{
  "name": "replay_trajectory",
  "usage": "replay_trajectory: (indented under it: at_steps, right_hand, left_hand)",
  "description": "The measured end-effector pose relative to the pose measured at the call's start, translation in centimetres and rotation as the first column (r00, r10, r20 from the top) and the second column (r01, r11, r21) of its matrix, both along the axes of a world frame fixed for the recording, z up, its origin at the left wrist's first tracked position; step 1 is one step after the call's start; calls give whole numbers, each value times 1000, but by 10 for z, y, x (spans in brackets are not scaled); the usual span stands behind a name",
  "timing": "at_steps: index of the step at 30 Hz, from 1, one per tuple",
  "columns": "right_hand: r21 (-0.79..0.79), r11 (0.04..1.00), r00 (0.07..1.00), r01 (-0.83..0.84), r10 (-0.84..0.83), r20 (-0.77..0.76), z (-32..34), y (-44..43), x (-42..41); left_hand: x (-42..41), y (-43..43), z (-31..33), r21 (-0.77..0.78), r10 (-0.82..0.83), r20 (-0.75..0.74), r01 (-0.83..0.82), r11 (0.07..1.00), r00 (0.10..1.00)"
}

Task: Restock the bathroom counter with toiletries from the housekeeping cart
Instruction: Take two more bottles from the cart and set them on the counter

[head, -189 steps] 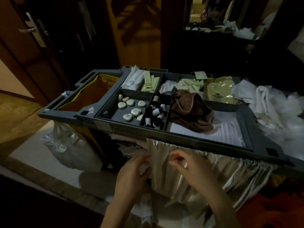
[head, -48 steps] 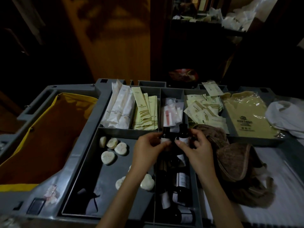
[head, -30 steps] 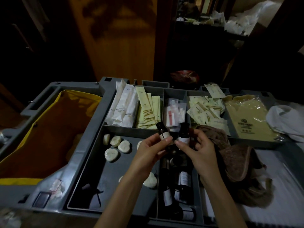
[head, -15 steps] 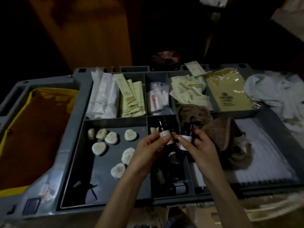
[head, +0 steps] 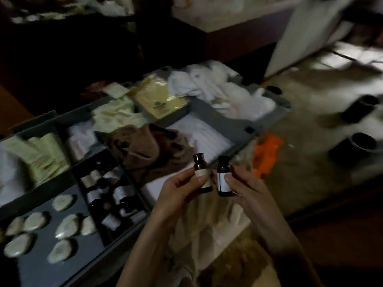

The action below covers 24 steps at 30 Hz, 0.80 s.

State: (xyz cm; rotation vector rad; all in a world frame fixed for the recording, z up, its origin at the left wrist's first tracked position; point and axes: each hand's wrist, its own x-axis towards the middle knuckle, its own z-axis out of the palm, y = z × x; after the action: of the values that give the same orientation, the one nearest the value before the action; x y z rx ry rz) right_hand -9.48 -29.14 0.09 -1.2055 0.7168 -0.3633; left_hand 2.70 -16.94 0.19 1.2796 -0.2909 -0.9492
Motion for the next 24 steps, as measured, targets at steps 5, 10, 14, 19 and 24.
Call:
replay_trajectory:
  at_steps: [5, 10, 14, 19, 24]
  right_hand:
    - [1, 973, 973, 231, -231, -17, 9, -21, -130]
    - [-23, 869, 868, 494, -495, -33, 9, -16, -255]
    - [-51, 752, 753, 657, -658, -8, 11, -3, -345]
    - [-43, 538, 540, 842, -840, 56, 17, 28, -446]
    - [-39, 281, 283, 959, -955, 85, 19, 73, -530]
  left_hand:
    - [-96, -60, 1, 28, -347, -32, 348, 937, 937]
    - [-206, -103, 9, 55, -641, -22, 641, 766, 767]
    - [-296, -126, 5, 95, -772, 10, 768, 634, 636]
    - [-404, -144, 12, 111, -904, -12, 899, 424, 428]
    - [-506, -138, 18, 96, -979, -22, 975, 201, 204]
